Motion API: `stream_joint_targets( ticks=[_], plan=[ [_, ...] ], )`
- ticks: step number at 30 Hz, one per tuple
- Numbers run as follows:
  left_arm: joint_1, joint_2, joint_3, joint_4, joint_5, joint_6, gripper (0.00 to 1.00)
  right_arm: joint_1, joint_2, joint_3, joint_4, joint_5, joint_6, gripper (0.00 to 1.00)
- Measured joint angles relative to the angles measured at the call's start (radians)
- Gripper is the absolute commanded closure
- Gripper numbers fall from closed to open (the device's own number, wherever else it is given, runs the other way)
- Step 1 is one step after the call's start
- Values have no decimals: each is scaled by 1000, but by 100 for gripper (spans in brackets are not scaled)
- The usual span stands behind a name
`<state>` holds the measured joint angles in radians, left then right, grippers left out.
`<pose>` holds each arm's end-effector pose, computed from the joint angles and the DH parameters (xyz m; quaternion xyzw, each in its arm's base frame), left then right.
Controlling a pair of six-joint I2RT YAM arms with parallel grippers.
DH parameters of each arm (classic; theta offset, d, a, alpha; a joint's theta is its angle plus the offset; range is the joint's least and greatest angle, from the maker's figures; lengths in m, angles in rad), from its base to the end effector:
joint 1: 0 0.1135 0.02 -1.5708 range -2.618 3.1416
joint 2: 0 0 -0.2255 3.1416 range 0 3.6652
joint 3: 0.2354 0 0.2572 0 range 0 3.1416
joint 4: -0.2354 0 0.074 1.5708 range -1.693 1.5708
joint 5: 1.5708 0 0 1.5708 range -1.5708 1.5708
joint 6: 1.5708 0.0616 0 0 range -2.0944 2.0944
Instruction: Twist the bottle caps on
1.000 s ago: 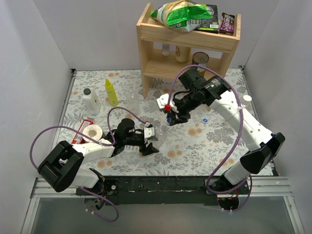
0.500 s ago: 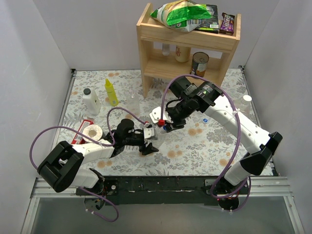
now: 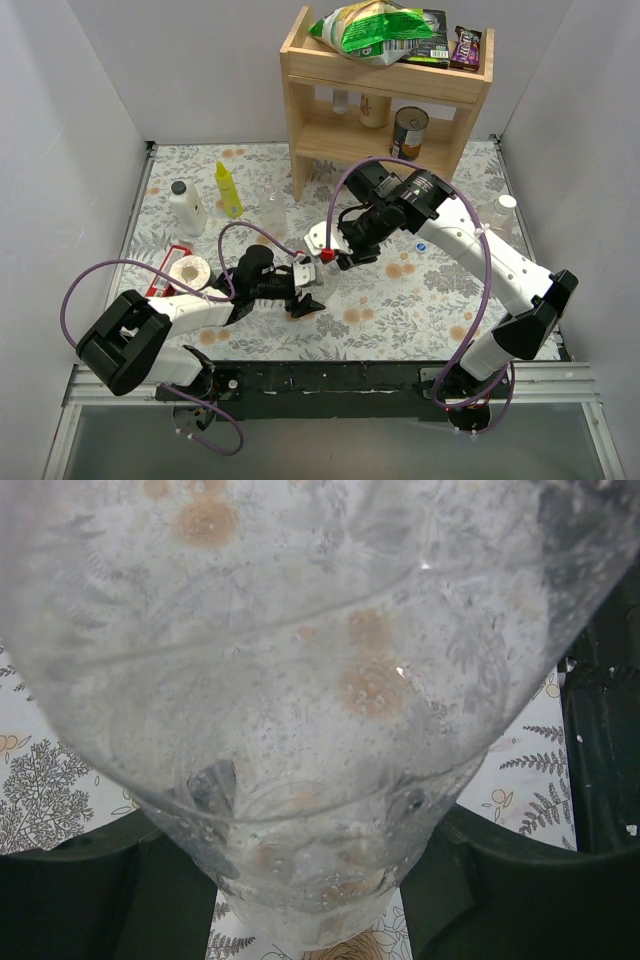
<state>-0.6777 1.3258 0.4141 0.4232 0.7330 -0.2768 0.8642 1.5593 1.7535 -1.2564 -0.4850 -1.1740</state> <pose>0.1858 -0.2024 0.1151 0.3402 0.7474 -0.4937 0.2861 0.1819 0.2573 0.3339 -0.8318 0.4410 0.1919 0.2771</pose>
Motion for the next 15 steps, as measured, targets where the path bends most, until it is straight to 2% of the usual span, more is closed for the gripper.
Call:
stream_joint_targets(
  ticks=[15],
  plan=[
    [0, 0, 8, -64, 0, 45, 100, 53, 0, 0, -29, 75, -68, 64]
  ],
)
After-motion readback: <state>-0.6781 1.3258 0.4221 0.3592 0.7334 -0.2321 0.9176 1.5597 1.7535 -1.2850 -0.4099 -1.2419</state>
